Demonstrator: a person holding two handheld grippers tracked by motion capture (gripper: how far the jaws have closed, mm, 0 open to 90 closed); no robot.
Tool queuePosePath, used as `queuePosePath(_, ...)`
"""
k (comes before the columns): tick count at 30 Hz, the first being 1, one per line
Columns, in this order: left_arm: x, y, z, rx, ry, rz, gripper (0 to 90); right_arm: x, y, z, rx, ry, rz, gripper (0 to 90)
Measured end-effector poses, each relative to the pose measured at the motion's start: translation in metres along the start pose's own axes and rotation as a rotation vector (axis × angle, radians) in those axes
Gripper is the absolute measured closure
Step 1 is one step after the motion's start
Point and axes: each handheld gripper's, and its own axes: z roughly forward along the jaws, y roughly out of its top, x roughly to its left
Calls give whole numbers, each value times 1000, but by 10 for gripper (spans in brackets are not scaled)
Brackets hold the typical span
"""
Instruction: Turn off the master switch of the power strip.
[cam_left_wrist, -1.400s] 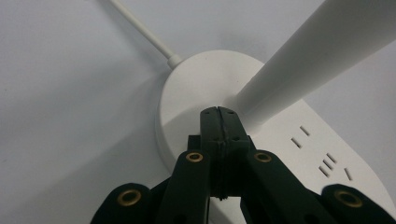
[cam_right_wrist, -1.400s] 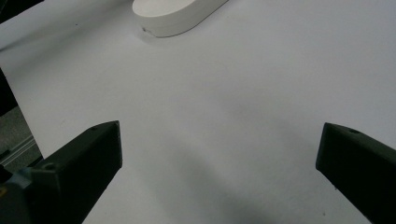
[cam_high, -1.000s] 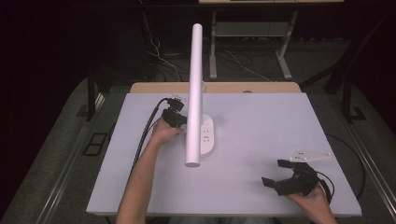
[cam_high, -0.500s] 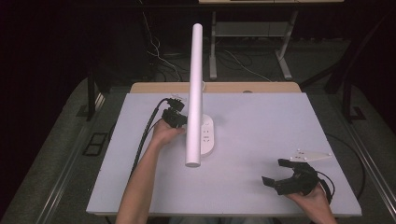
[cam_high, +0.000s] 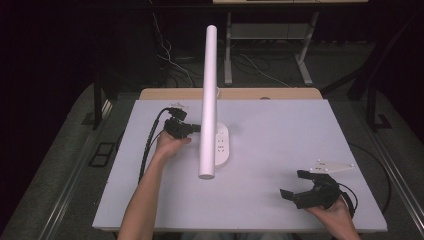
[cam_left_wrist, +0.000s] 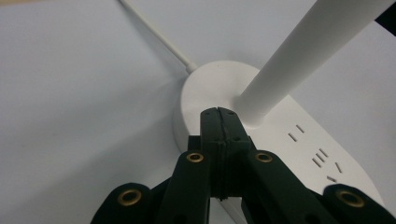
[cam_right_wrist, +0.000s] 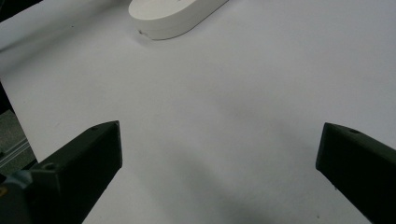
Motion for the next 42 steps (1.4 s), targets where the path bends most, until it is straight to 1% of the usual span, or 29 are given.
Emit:
queuePosePath(1, 0, 1, -6, -12, 1, 11, 899, 0, 0, 0, 0, 0, 1, 0)
queuePosePath(2, -1, 1, -9, -23, 0, 11, 899, 0, 0, 0, 0, 0, 1, 0)
queuePosePath(3, -1, 1, -9, -23, 0, 11, 898, 0, 0, 0, 0, 0, 1, 0)
queuePosePath(5, -2, 2, -19, -36, -5, 25, 896, 0, 0, 0, 0, 0, 1, 0)
queuePosePath(6, -2, 2, -19, -36, -5, 25, 896, 0, 0, 0, -1, 1, 3, 0)
queuePosePath(9, -4, 0, -28, -56, -4, 34, 877, 0, 0, 0, -2, 2, 3, 0)
queuePosePath(11, -7, -6, -36, -77, -6, 28, 862, 0, 0, 0, -3, 3, 3, 0)
queuePosePath(15, -10, -12, -43, -91, -7, 27, 813, 1, 0, 1, -1, 6, 1, 0)
queuePosePath(16, -11, -16, -48, -113, -9, 19, 794, 1, 0, 1, -2, 7, 0, 0)
queuePosePath(17, -11, -16, -48, -113, -9, 19, 768, 1, 0, 1, -1, 8, 0, 0)
queuePosePath(18, -13, -19, -53, -123, -10, 8, 734, 1, 1, 1, 0, 9, 0, 0)
queuePosePath(19, -13, -19, -53, -123, -10, 8, 699, 1, 1, 1, 0, 9, 0, 0)
queuePosePath(20, -13, -20, -56, -132, -11, 9, 699, 1, 1, 1, 0, 9, 0, 0)
queuePosePath(21, -15, -22, -60, -140, -14, 6, 615, 1, 1, 1, -1, 10, -1, 0)
queuePosePath(22, -16, -23, -62, -144, -16, 3, 558, 1, 1, 1, -1, 10, -1, 0)
queuePosePath(23, -16, -24, -65, -149, -15, 6, 483, 1, 1, 1, -2, 9, -1, 0)
queuePosePath(24, -17, -26, -68, -152, -21, -1, 406, 1, 1, 1, -1, 11, 2, 0)
queuePosePath(26, -19, -30, -73, -159, -19, -1, 280, 1, 1, 1, -3, 10, 4, 0)
queuePosePath(28, -22, -38, -80, -167, -38, -17, 172, 1, 1, 1, -4, 10, 4, 0)
queuePosePath(29, -22, -38, -80, -167, -38, -17, 145, 1, 1, 1, -3, 10, 4, 0)
queuePosePath(30, -24, -44, -84, -173, -49, -17, 122, 1, 1, 1, -3, 9, 3, 0)
queuePosePath(32, -25, -47, -86, -173, -49, -20, 53, 1, 1, 1, -2, 10, 3, 0)
queuePosePath(33, -26, -50, -88, -172, -56, -18, 20, 1, 1, 1, -2, 11, 1, 0)
queuePosePath(34, -28, -55, -92, -167, -46, -5, 0, 1, 1, 1, -2, 11, 0, 0)
queuePosePath(35, -28, -55, -92, -167, -46, -5, 0, 1, 1, 1, -2, 11, 0, 0)
queuePosePath(37, -32, -59, -97, -171, -41, 0, 0, 1, 1, 1, -3, 10, 1, 0)
queuePosePath(38, -36, -63, -102, -177, -31, 5, 0, 1, 1, 1, -2, 11, 0, 0)
queuePosePath(39, -36, -63, -102, -177, -31, 5, 0, 2, 1, 1, -2, 10, -2, 0)
queuePosePath(42, -41, -70, -109, -182, -16, 30, 0, 2, 1, 1, -4, 10, -4, 0)
